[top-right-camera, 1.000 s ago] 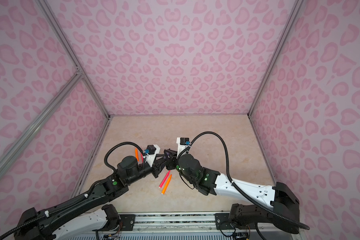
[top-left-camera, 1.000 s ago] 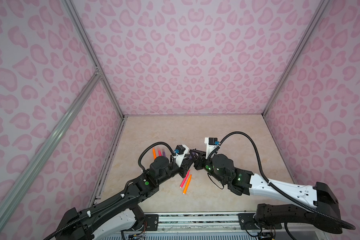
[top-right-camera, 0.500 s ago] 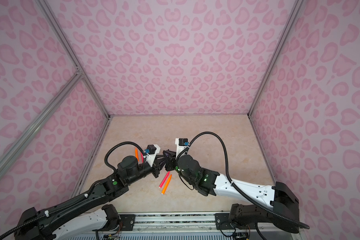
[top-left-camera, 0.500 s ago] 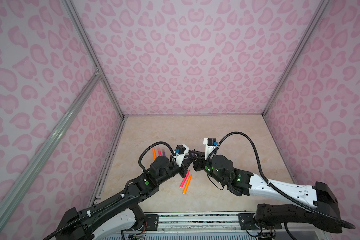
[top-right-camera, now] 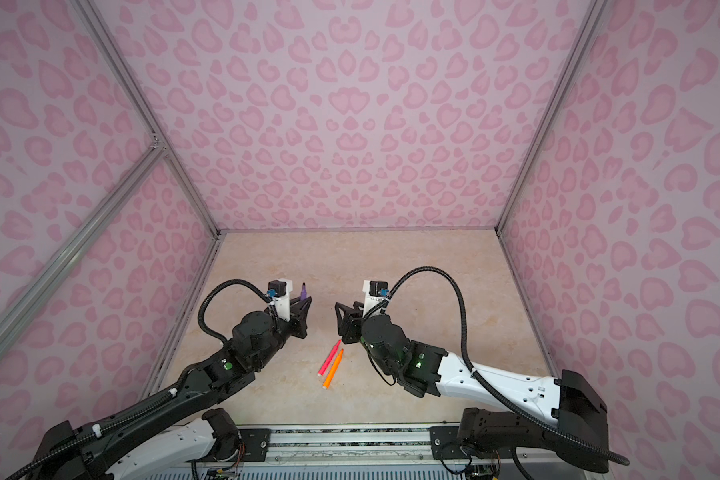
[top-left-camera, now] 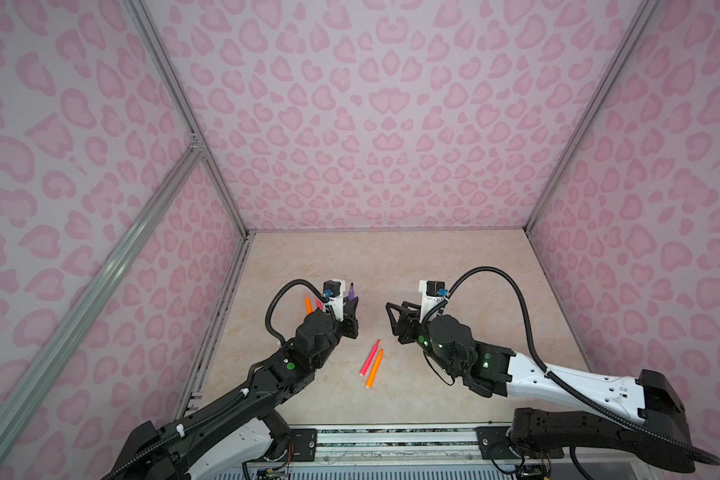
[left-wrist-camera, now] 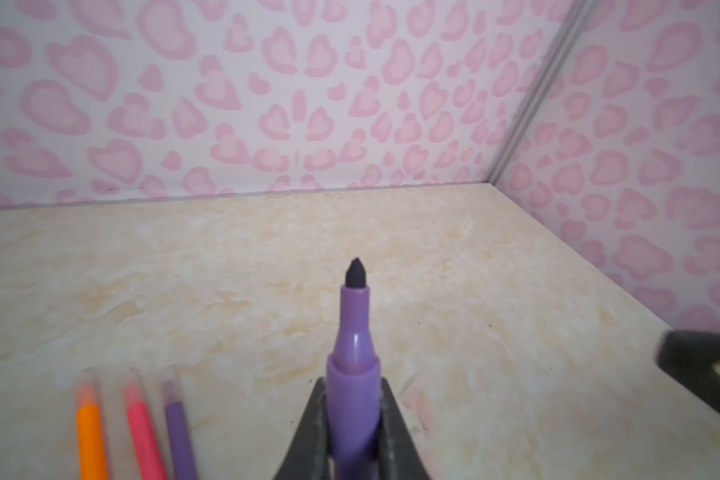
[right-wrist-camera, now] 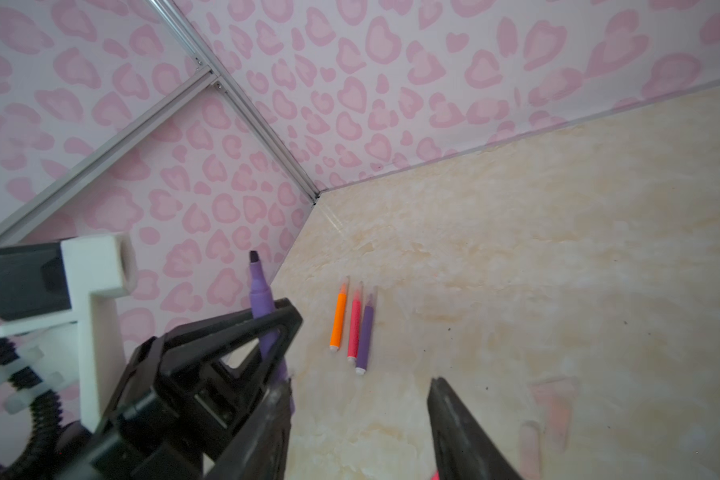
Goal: Insert the pens into the pen caps
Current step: 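Move the right gripper down to the pale pink caps and close on one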
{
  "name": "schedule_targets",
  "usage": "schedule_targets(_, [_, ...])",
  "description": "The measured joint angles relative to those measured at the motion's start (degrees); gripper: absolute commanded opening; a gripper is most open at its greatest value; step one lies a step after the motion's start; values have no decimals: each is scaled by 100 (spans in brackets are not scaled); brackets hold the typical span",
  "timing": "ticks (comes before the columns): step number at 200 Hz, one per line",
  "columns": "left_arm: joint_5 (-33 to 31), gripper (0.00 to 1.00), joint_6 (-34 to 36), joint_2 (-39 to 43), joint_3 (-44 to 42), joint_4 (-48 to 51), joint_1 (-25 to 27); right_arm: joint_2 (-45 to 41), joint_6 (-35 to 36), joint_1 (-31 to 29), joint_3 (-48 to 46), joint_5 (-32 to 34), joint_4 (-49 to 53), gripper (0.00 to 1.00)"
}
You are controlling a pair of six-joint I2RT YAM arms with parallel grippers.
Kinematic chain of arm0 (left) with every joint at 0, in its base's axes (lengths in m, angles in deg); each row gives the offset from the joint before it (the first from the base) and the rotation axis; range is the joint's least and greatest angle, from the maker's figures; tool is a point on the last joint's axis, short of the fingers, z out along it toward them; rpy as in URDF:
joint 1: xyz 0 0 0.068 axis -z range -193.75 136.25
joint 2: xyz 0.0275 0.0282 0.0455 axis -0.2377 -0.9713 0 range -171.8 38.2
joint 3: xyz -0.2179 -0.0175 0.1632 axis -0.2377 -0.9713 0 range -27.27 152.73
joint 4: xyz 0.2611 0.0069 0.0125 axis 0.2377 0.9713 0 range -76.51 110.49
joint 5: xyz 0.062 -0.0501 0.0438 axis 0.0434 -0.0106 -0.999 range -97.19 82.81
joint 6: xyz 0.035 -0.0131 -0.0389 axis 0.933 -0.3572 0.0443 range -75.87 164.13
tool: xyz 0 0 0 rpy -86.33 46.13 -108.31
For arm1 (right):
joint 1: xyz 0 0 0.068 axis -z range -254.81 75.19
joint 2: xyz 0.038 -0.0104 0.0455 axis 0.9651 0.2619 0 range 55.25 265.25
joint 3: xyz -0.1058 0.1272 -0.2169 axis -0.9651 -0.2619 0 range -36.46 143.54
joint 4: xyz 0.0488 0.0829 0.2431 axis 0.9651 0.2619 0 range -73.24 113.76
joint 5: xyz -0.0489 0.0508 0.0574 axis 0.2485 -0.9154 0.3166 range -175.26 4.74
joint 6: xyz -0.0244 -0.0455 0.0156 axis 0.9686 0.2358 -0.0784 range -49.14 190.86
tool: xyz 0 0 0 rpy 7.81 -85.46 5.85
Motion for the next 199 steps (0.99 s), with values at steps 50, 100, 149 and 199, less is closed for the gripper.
schedule_targets(50, [-811,3,-739,-234,330,890,-452,-59,-254,225,-354,599,323,41])
schedule_targets(100, [-868,3,-914,-417,481,1274,-476,1416,-518,557,468,339,1386,36])
schedule_targets(149, [-866,3,-922,-286,481,1355,-479,3134,-542,734,1812,-280,2699,27])
schedule_targets(199, [-848,3,-922,-247,481,1364,-479,3801,-474,798,2135,-595,3274,27])
